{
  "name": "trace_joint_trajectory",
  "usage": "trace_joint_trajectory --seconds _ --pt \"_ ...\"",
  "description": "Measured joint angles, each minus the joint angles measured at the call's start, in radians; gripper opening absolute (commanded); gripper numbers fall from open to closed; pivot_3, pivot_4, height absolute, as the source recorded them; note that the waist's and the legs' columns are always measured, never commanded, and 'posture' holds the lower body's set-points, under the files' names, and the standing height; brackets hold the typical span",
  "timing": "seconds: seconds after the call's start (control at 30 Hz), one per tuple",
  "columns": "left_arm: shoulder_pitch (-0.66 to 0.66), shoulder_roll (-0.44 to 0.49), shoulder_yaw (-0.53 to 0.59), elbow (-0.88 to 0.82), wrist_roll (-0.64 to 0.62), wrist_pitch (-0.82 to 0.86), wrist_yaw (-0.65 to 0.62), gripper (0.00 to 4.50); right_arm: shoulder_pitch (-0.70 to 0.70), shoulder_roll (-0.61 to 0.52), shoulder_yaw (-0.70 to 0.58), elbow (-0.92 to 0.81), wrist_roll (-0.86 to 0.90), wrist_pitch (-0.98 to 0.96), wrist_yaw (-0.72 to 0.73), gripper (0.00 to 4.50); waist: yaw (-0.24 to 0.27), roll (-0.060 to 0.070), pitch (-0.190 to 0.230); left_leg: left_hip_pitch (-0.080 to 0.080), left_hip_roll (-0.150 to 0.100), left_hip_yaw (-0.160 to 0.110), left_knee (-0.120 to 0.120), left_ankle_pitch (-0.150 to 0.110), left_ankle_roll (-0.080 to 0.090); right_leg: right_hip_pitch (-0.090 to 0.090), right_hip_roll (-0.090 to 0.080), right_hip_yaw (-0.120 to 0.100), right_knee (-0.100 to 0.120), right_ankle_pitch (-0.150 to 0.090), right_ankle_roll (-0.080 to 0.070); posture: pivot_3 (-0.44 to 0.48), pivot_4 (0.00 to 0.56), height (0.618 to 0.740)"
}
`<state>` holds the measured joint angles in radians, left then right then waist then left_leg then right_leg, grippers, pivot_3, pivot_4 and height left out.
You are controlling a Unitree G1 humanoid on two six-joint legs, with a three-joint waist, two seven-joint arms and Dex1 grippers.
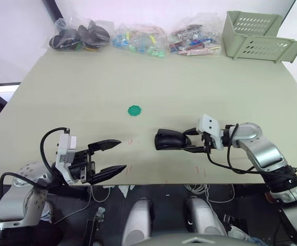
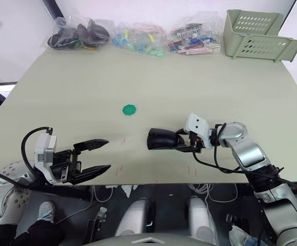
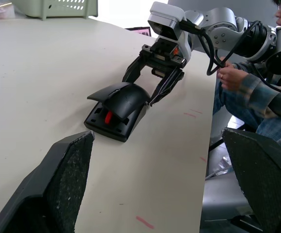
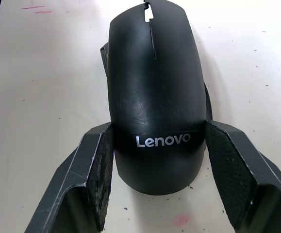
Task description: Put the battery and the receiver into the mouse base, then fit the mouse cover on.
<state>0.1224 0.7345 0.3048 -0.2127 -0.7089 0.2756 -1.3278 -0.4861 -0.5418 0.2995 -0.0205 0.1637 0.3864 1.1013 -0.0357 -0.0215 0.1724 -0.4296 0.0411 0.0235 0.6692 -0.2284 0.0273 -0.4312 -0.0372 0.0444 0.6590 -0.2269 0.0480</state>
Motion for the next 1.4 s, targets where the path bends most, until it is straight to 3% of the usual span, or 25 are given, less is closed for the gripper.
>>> trace_joint_trajectory --seconds 0.47,0.8,1.4 --pt "0.010 -0.008 0.000 -0.001 0.000 -0.014 0.004 4.50 -0.141 -0.027 0.023 -0.145 -0.006 0.080 0.027 2.41 0.000 0.000 0.000 0.000 0.000 0.000 0.000 0.000 0.000 0.000 0.000 0.000 0.000 0.000 0.000 0.000 0.150 0.740" --pt "0.010 -0.014 -0.003 0.000 0.011 -0.026 0.004 4.50 -0.368 -0.078 0.187 -0.204 -0.051 0.305 0.101 2.41 -0.001 0.000 0.000 0.000 0.000 0.000 0.000 0.000 0.000 0.000 0.000 0.000 0.000 0.000 0.000 0.000 0.150 0.740" --pt "0.030 -0.030 -0.003 0.000 0.020 -0.042 0.006 4.50 -0.399 -0.064 0.283 -0.090 -0.127 0.331 0.107 2.41 -0.002 0.000 0.000 0.000 0.000 0.000 0.000 0.000 0.000 -0.001 -0.001 -0.001 0.000 0.000 0.000 0.000 0.150 0.740"
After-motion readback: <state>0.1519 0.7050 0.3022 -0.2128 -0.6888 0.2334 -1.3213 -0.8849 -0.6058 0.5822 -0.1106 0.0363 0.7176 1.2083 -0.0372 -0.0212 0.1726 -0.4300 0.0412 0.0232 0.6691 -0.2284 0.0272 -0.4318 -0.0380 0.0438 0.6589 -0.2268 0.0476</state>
